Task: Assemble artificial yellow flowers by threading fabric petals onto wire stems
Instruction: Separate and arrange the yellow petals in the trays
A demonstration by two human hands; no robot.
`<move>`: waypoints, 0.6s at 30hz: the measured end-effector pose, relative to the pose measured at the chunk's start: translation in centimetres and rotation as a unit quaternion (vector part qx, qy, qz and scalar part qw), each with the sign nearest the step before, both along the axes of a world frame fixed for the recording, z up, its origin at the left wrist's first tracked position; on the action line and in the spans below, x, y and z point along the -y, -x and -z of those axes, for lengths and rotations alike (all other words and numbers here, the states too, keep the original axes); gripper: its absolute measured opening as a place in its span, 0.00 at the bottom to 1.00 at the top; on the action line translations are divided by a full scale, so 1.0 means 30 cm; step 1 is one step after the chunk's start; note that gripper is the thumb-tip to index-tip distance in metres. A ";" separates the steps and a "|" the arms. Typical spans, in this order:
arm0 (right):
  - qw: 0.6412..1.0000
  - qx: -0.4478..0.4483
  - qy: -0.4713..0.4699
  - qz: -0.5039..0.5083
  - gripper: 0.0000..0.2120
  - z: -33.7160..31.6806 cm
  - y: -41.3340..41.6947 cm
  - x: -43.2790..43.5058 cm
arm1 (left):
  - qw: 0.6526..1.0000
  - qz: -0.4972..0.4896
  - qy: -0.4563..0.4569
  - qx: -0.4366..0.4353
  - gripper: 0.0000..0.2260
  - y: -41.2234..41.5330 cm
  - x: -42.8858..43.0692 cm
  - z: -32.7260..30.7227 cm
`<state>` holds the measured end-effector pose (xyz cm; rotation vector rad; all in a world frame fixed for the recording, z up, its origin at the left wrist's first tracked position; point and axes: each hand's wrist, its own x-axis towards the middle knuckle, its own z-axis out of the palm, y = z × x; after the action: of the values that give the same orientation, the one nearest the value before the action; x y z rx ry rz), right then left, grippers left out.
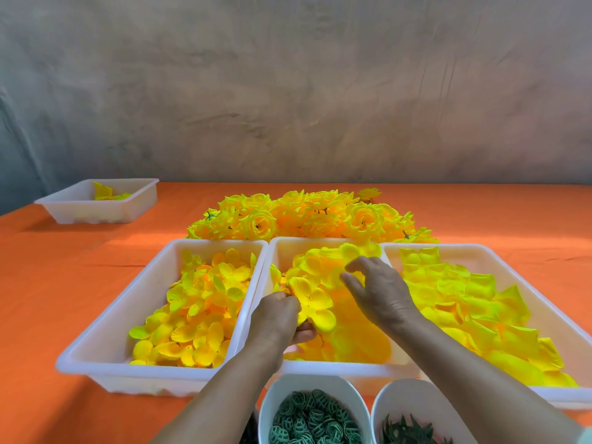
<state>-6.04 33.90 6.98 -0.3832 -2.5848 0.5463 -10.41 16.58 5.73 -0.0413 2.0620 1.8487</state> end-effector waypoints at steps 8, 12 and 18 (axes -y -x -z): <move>0.999 0.039 -0.018 -0.017 0.11 -0.014 -0.057 0.006 | 0.986 0.031 0.157 -0.038 0.11 -0.005 -0.010 -0.009; 0.998 0.060 -0.019 -0.011 0.11 -0.038 -0.118 -0.023 | 0.872 0.134 0.441 -0.168 0.19 -0.024 -0.022 -0.030; 0.998 0.063 0.013 -0.004 0.10 -0.076 -0.203 -0.064 | 0.788 0.191 0.541 -0.222 0.16 -0.054 0.014 -0.029</move>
<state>0.06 35.83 9.27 -0.4284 -2.7045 0.5750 -8.79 16.17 6.59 0.5138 2.8835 0.2635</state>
